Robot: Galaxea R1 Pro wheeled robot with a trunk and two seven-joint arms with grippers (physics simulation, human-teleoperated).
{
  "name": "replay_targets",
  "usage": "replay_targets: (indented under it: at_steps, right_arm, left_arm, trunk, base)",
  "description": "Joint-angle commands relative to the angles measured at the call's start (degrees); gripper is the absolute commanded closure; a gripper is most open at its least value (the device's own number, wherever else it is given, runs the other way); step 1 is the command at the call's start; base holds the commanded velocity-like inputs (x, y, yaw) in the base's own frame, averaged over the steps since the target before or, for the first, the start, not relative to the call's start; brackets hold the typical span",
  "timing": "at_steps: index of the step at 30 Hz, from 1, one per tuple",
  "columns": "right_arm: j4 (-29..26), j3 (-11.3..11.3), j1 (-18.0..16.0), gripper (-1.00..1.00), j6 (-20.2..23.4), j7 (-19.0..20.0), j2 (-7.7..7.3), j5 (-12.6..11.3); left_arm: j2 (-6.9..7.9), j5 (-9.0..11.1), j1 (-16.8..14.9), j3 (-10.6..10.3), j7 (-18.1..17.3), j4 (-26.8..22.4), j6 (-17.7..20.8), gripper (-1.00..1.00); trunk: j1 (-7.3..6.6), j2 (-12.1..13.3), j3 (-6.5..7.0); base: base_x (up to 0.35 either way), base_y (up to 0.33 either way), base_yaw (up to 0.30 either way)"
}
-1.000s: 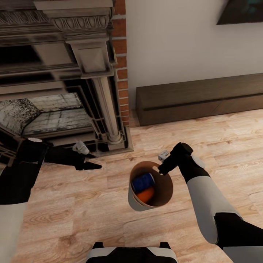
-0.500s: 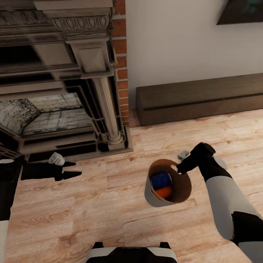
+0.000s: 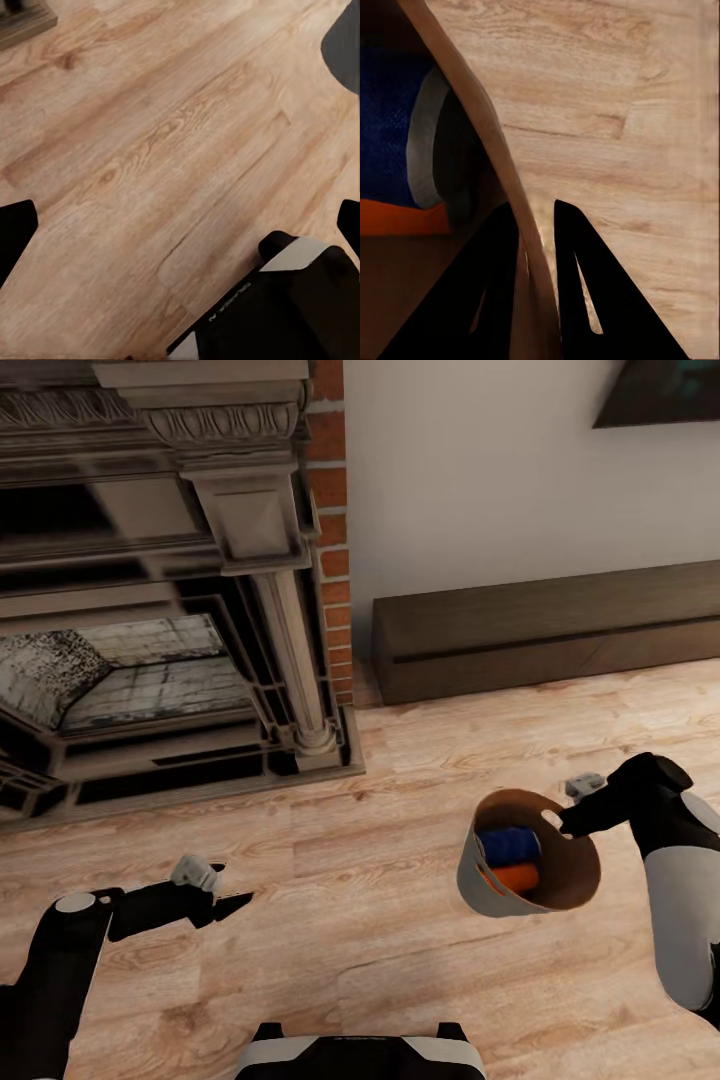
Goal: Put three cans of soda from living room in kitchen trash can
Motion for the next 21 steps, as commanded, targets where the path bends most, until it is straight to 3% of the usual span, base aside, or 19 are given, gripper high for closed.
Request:
replay_targets:
  at_steps: [1, 5, 7, 8, 10, 18, 21]
  right_arm:
    - [0.0, -0.1, 0.0, 1.00, 1.1, 1.2, -1.37, -1.3]
    - [0.0, 0.3, -0.1, 1.00, 1.1, 1.4, -3.72, -1.0]
    - [0.0, 0.4, -0.1, 1.00, 1.1, 1.5, -4.06, -0.8]
    - [0.0, 0.5, -0.1, 1.00, 1.1, 1.5, -4.37, -0.7]
    - [-0.1, 0.5, -0.1, 1.00, 1.1, 1.5, -4.52, -0.5]
    - [-0.1, 0.6, 0.0, 1.00, 1.2, 1.0, -4.72, -0.3]
    - [0.0, 0.6, 0.0, 1.00, 1.2, 0.8, -4.76, 1.2]
  left_arm:
    - [-0.51, 0.0, 0.9, 0.0, 2.3, 0.2, -1.2, -1.00]
    - [-1.64, -0.1, 2.0, 0.1, 7.9, 1.8, -3.3, -1.00]
    - [-1.80, -0.1, 2.1, 0.1, 10.0, 3.2, -4.0, -1.00]
    - [-1.93, 0.0, 2.2, 0.1, 13.5, 5.2, -5.5, -1.00]
    - [-2.05, 0.0, 2.3, 0.1, 16.6, 6.6, -6.9, -1.00]
    - [-2.88, 0.0, 2.4, 0.1, 20.2, 8.5, -8.5, -1.00]
    - [-3.11, 0.0, 2.4, 0.1, 21.4, 8.8, -8.6, -1.00]
  trunk:
    - [0.00, 0.0, 0.00]
    - [0.00, 0.0, 0.00]
    - [0.00, 0.0, 0.00]
    - [0.00, 0.0, 0.00]
    - [0.00, 0.0, 0.00]
    - [0.00, 0.0, 0.00]
    - [0.00, 0.0, 0.00]
  base:
    - [0.000, 0.000, 0.000]
    - [0.000, 0.000, 0.000]
    - [0.000, 0.000, 0.000]
    - [0.000, 0.000, 0.000]
    - [0.000, 0.000, 0.000]
    - [0.000, 0.000, 0.000]
    - [0.000, 0.000, 0.000]
